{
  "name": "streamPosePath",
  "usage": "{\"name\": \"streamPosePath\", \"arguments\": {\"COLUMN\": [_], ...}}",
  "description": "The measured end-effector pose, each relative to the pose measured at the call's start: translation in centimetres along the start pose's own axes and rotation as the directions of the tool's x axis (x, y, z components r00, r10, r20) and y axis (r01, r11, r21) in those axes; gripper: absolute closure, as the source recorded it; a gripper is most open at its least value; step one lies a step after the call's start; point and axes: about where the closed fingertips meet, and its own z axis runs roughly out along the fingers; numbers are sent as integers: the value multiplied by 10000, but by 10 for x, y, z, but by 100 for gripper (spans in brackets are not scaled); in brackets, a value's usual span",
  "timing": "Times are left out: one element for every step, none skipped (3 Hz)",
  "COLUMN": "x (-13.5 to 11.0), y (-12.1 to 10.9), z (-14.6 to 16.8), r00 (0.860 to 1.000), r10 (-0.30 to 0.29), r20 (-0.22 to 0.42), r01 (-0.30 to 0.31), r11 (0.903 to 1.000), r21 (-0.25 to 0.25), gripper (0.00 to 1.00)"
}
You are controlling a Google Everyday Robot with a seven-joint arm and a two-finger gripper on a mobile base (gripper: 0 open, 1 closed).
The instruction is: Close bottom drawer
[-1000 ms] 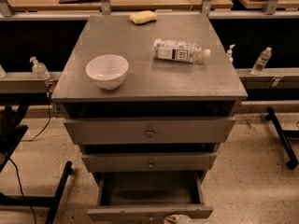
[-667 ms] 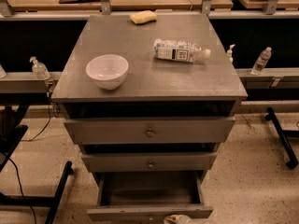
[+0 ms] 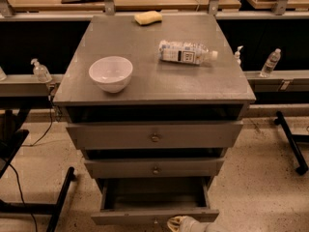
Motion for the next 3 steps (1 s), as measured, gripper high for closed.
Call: {"name": "streamPosePath", "arguments": {"x": [-6, -10, -11], "y": [-20, -36, -40], "z": [4, 9, 11], "r00": [10000, 10000, 10000], "r10": [-50, -45, -50], "r20": [54, 73, 63], "r01": [48, 42, 47], "r11": [9996, 9989, 9987], "r21": [285, 478, 498], "gripper": [100, 100, 100]}}
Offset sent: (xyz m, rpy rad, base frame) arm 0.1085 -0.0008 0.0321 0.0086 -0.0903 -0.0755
